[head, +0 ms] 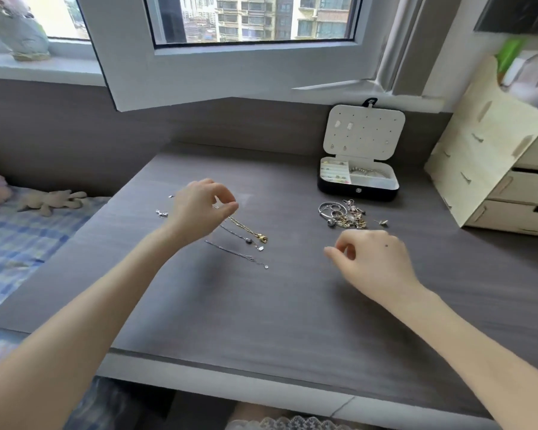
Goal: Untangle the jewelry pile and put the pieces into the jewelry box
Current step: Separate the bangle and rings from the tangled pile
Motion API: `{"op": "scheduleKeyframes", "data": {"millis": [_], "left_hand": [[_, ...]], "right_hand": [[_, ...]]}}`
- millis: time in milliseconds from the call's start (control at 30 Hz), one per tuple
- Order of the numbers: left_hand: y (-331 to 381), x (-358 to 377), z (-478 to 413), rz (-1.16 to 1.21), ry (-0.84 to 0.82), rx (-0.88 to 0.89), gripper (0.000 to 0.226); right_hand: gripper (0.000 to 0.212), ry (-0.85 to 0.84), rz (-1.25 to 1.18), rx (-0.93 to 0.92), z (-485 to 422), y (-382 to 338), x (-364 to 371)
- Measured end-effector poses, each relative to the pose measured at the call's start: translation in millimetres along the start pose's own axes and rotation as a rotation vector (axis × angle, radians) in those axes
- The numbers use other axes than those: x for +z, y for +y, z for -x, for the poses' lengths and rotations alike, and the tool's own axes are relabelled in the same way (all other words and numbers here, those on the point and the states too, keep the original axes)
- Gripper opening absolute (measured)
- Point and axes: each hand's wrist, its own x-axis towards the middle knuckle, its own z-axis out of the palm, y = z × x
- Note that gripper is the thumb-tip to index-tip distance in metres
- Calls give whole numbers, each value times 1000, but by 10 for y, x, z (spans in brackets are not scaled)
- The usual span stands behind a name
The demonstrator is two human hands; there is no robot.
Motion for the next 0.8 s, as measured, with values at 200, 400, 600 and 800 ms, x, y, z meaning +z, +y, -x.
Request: {"op": "scheduleKeyframes", "data": {"millis": [200,400,600,800], "left_hand": [[898,618,13,70,-253,263,11],[1361,1031,53,50,-409,208,25],[1482,1113,47,-10,-470,202,12],[1498,984,-9,214,-594,46,15]], "right_hand": [[14,-72,-92,180,102,616,-216],[14,-62,-166,198,122,741,-179],[13,-91,-220,193,74,758,-146],[13,-48,-339,174,48,781,-127]]}}
